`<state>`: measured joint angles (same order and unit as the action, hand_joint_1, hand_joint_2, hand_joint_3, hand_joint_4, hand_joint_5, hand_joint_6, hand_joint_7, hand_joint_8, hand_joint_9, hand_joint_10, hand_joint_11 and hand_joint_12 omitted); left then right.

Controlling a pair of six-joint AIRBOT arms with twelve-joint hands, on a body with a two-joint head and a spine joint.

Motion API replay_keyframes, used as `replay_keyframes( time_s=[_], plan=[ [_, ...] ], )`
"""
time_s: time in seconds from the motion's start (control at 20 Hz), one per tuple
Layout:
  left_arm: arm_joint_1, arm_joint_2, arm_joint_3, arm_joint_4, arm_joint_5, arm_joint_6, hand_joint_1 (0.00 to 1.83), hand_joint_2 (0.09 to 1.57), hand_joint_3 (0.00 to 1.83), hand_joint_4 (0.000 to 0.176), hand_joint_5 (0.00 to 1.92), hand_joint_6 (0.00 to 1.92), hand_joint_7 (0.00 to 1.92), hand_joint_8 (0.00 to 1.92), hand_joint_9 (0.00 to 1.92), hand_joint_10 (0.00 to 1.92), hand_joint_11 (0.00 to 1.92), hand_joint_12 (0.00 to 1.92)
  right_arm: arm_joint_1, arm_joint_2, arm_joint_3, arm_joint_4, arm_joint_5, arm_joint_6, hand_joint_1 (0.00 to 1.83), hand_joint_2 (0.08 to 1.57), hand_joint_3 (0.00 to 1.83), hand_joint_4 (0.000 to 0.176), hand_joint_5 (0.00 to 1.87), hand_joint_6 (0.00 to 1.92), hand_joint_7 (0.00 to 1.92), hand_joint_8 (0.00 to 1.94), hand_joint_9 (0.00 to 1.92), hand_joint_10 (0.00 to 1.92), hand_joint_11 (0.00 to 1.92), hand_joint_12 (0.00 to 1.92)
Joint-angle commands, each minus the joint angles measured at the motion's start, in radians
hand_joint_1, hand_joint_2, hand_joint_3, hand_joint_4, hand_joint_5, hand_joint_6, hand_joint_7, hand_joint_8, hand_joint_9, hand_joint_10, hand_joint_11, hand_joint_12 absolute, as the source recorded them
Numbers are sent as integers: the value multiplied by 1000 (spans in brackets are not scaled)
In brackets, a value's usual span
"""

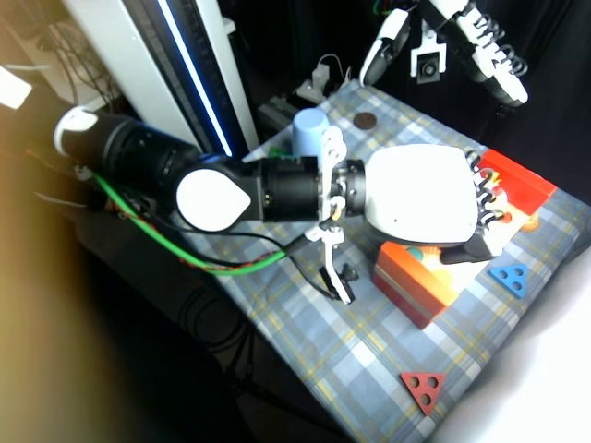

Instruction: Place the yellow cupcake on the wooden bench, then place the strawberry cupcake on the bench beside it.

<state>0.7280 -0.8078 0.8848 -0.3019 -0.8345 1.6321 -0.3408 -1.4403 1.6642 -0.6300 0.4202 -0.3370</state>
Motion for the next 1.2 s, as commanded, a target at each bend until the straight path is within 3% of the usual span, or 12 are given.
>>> replay_keyframes(
  time_s=[0.0,0.05,0.1,0.15,0.35,0.65,0.75,0.8,0.9,0.95,1.05,1.15],
  plan=[
    [-13,-3,5,13,-117,-8,771,766,0,176,30,4,4,0,0,0,0,0,16,0,3,31,89,1,1239,1078,0,0,987,928,1155,732,1011,410,532,1142],
    [-13,-2,4,13,-119,-8,761,769,0,176,27,2,6,1,0,0,0,0,16,0,3,31,87,1,1189,1012,0,0,861,383,980,322,908,218,376,1083],
    [-13,-2,4,13,-120,-8,759,769,0,176,26,1,6,1,0,0,0,0,16,0,3,28,81,1,1178,996,0,0,891,137,991,124,909,126,337,1068],
    [-13,-2,3,14,-121,-8,766,767,0,176,31,3,21,7,0,0,0,0,16,0,3,21,75,1,1020,970,0,30,637,28,678,24,656,24,71,1178],
    [-13,-1,1,15,-121,-8,789,761,0,176,31,2,10,1,0,0,0,0,16,0,-3,17,68,1,818,953,1,91,319,0,420,0,440,0,0,1150],
    [-12,10,-5,14,-131,-8,860,755,0,176,38,1,0,0,0,0,0,0,16,18,-33,17,85,1,767,928,0,76,268,0,381,0,425,1,0,1157],
    [-16,25,-8,14,-150,-8,839,750,0,176,32,1,0,0,0,0,0,0,17,100,-84,69,157,-19,644,894,0,125,68,0,112,0,166,0,0,750],
    [-18,32,-10,14,-165,-15,815,754,0,176,41,4,0,0,1,0,0,0,17,131,-108,98,194,-39,583,880,1,130,13,0,44,14,50,28,0,298],
    [-12,56,-10,30,-232,-106,835,767,2,176,50,10,0,0,0,0,0,0,0,244,-203,192,299,-139,554,872,1,154,0,0,50,5,79,12,0,248],
    [2,69,-8,42,-273,-169,786,798,15,172,19,1,0,0,0,0,0,0,-23,293,-256,242,364,-192,582,891,4,119,0,0,56,2,55,12,0,136],
    [62,99,-10,81,-412,-347,780,795,8,168,0,0,0,0,0,0,0,0,-152,400,-357,359,598,-199,614,891,0,175,15,6,20,6,1,0,9,5],
    [109,105,-8,95,-483,-450,840,755,0,170,4,2,0,0,0,0,0,0,-289,450,-411,468,762,-199,606,887,0,176,11,3,13,2,0,0,1,0]
  ],
)
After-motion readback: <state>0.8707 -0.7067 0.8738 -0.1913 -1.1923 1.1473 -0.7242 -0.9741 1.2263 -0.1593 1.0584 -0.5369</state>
